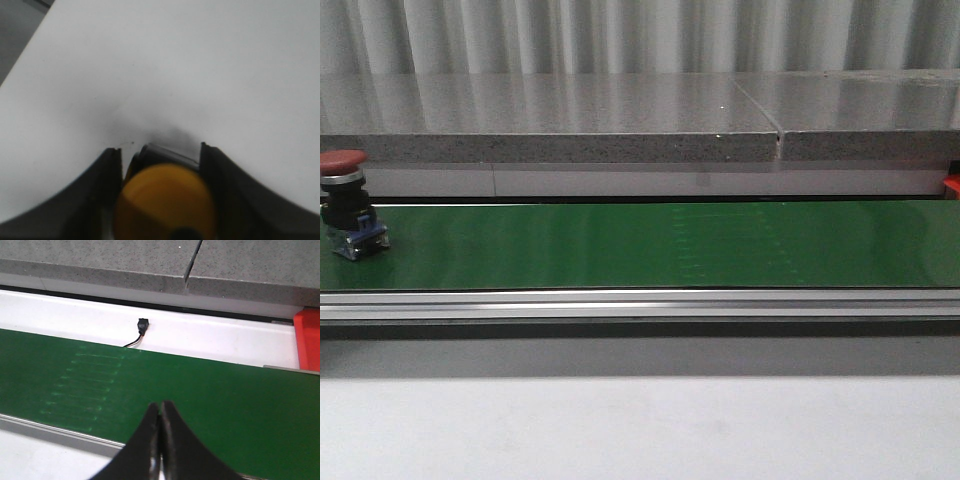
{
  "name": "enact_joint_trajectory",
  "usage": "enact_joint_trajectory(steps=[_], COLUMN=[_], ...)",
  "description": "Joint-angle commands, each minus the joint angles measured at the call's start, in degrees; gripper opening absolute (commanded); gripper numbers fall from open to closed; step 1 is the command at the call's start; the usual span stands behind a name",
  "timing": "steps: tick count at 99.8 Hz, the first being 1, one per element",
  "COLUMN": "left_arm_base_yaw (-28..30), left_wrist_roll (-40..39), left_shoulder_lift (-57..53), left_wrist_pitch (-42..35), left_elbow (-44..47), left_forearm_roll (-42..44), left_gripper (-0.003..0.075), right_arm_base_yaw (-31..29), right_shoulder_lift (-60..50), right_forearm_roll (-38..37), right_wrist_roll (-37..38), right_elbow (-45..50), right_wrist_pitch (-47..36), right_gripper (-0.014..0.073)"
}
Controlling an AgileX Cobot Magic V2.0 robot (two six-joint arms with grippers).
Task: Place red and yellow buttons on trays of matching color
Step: 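Grasp the yellow push-button on the table with the left gripper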
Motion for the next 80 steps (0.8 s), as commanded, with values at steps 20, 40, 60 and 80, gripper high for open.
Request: enact_joint_trajectory(steps=[20,40,60,80], left_arm_base_yaw=[-0.1,-2.1,-6.9,-12.6], left_wrist_roll=[-0.3,0.2,3.2,3.2], left_shoulder_lift=[-7.5,-15.8,-24.0,-31.9], left_wrist_pitch=[-0.1,2.3,7.0,6.0], left_elbow=[-2.4,-2.4,-1.1,6.6], left_forearm_roll=[-3.4,-3.6,-3.3,-1.7], left_gripper=[-0.0021,-0.0021,-0.0021,-0.0021], right_arm_base_yaw=[-0.1,-0.1,-0.1,-0.1], right_shoulder_lift=[-0.3,-0.3,-0.3,-0.3], right_forearm_roll=[1.4,1.4,1.4,1.4], right_wrist_roll=[-0.3,-0.3,-0.3,-0.3], right_elbow=[-1.5,-1.5,-1.5,-1.5], right_wrist_pitch=[-2.8,-2.8,-2.8,-2.8], right_gripper=[-0.0081,-0.0081,-0.0081,-0.0081])
